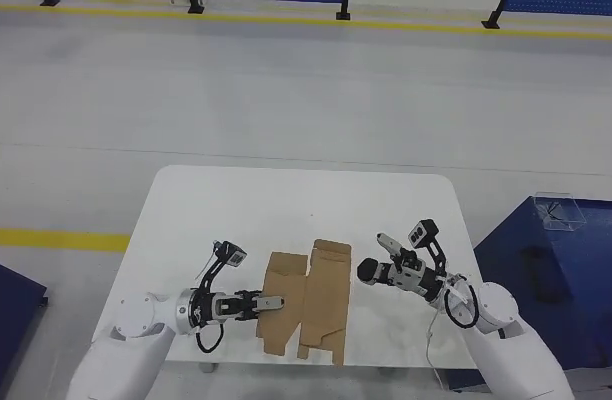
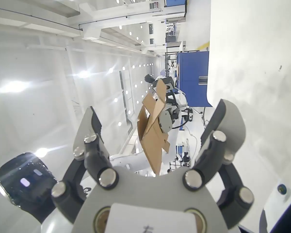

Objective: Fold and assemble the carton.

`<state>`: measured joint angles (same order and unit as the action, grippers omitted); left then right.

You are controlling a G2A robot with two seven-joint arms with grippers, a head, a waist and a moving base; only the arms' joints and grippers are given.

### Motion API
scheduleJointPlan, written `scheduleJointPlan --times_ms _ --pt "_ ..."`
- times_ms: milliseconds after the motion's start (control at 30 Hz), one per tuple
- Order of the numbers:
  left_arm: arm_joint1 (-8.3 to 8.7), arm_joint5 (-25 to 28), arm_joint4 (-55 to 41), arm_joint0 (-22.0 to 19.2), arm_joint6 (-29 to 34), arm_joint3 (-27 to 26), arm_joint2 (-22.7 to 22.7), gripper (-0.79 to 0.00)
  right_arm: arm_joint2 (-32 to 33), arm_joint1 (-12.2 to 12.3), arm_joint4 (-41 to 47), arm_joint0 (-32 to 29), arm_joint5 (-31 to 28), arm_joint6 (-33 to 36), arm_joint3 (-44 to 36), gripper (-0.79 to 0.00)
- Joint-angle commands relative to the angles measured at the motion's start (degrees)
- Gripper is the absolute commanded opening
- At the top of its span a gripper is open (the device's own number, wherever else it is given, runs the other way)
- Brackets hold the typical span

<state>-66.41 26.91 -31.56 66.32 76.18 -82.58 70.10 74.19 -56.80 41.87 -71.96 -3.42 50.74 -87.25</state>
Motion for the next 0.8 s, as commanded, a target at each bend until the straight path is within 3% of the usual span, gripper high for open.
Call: scheduleJointPlan --times_ms 0,67,167,233,333,367,467,500,533,767 --pt "0.04 2.27 2.03 0.47 -1.08 -1.04 -0.44 -0.785 -0.63 -0.06 -1.33 0.73 1.08 0.73 0.0 -0.394" --pt "0.17 3.7 4.08 0.84 -2.51 -2.21 -0.61 -0.785 -1.5 -0.2 -1.95 1.28 2.08 1.24 0.1 -0.468" --pt "0.31 4.93 6.26 1.16 -3.83 -2.07 -0.88 -0.785 -2.79 -0.46 -1.73 2.04 2.97 3.04 0.1 -0.493" --pt "0.32 5.05 6.56 1.0 -4.17 -1.79 -1.22 -0.785 -3.41 -0.63 -0.93 2.39 3.32 4.3 0.23 -0.554" --pt "0.36 5.08 6.7 0.8 -4.54 -1.48 -1.64 -0.785 -3.83 -0.77 -0.22 2.8 4.06 5.72 0.41 -0.662" --pt "0.38 5.06 6.87 0.72 -4.61 -1.44 -1.78 -0.785 -3.8 -0.8 -0.25 2.88 3.94 5.78 0.5 -0.763" --pt "0.46 4.73 7.07 0.51 -4.9 -1.32 -2.03 -0.776 -3.29 -0.8 -1.3 3.19 2.8 5.32 0.58 -0.785" --pt "0.49 4.7 7.15 0.45 -5.02 -1.32 -2.07 -0.431 -2.89 -0.77 -2.27 3.26 1.87 4.64 0.65 -0.785" --pt "0.52 4.64 7.17 0.41 -5.24 -1.31 -2.09 0.0 -2.65 -0.73 -3.41 3.23 1.04 4.04 0.61 -0.785" --pt "0.84 5.52 8.92 0.27 -6.04 -0.92 -1.34 0.0 -0.61 -0.55 -3.91 2.99 -1.33 4.95 -0.27 -0.785"
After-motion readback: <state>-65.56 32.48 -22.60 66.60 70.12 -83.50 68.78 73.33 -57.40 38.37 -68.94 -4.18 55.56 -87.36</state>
